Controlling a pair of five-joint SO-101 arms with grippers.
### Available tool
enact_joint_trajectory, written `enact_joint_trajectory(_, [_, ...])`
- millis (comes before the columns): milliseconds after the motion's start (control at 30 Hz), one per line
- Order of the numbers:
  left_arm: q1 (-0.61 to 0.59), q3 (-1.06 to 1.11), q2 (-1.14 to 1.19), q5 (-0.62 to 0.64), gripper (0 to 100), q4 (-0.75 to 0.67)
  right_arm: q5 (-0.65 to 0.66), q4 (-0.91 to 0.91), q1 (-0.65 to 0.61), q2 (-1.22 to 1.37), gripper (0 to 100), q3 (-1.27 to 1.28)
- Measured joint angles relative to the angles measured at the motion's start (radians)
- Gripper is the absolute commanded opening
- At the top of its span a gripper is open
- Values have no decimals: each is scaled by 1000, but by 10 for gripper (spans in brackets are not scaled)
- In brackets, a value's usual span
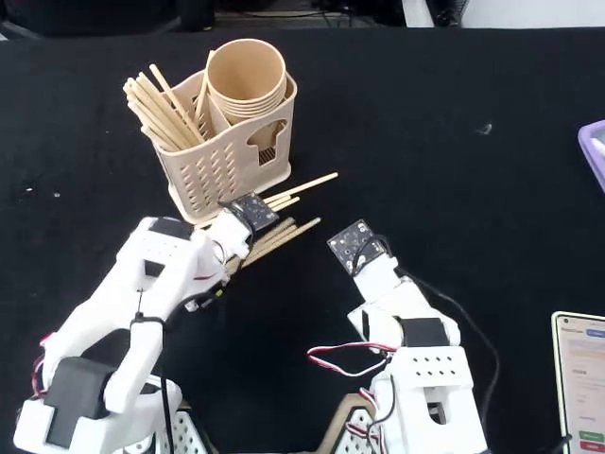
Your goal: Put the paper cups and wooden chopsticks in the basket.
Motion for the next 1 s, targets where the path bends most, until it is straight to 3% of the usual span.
enact_joint_trajectory(433, [5, -72, 0, 0, 31, 112, 0, 0, 0, 0, 254, 0])
enact_joint_trajectory(567, [6, -110, -32, 0, 31, 210, 0, 0, 0, 0, 254, 0])
enact_joint_trajectory(767, [-21, -158, -255, 9, 31, 302, 0, 0, 0, 0, 254, 0])
enact_joint_trajectory(1000, [-44, -164, -635, 181, 31, 305, 0, 0, 0, 0, 254, 0])
